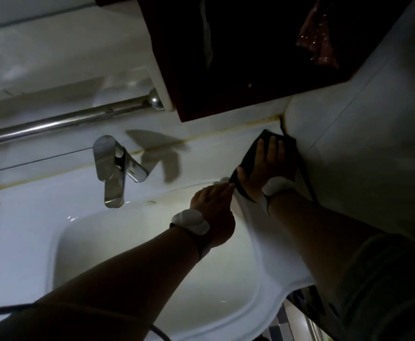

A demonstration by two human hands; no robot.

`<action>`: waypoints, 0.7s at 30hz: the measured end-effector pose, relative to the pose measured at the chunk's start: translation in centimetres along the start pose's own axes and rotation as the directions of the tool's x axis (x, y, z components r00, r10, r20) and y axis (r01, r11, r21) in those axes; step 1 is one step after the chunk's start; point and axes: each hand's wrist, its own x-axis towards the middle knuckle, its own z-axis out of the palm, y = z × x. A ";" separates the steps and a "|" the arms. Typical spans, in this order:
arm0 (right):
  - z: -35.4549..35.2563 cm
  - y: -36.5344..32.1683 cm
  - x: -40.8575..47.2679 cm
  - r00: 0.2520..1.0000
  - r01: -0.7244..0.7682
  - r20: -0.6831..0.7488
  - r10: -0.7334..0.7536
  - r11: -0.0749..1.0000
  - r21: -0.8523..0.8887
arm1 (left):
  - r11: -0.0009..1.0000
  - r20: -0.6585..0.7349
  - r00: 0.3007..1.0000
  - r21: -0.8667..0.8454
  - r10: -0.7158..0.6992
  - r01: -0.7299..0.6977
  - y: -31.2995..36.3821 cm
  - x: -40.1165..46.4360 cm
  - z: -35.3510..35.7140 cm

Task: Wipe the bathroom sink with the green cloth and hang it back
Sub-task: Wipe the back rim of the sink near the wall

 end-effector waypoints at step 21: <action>-2.4 -1.4 1.3 0.981 -0.038 0.187 0.055 0.995 -0.095 | 0.844 -0.138 0.990 0.529 -0.013 0.085 -6.8 -3.3 -11.3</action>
